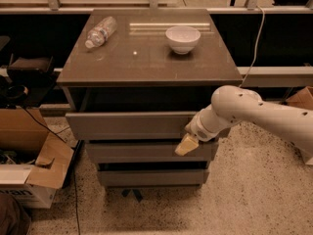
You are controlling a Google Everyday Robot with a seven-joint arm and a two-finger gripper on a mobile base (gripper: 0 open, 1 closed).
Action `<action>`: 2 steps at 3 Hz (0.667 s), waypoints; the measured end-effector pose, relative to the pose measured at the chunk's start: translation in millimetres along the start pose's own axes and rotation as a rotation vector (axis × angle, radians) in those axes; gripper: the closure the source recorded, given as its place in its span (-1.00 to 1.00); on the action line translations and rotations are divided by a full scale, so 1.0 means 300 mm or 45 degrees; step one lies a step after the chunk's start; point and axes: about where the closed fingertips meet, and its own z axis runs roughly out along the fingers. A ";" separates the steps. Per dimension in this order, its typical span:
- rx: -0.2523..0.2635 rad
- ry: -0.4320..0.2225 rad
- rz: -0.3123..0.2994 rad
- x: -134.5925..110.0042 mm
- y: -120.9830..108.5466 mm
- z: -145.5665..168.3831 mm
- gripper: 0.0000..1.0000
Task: Close top drawer
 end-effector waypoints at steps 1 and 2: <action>-0.002 0.001 -0.001 0.000 0.002 0.003 -1.00; -0.002 0.001 -0.001 0.000 0.002 0.003 -1.00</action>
Offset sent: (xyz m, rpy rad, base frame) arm -0.0003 0.0005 -0.0007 0.0001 0.0013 0.0011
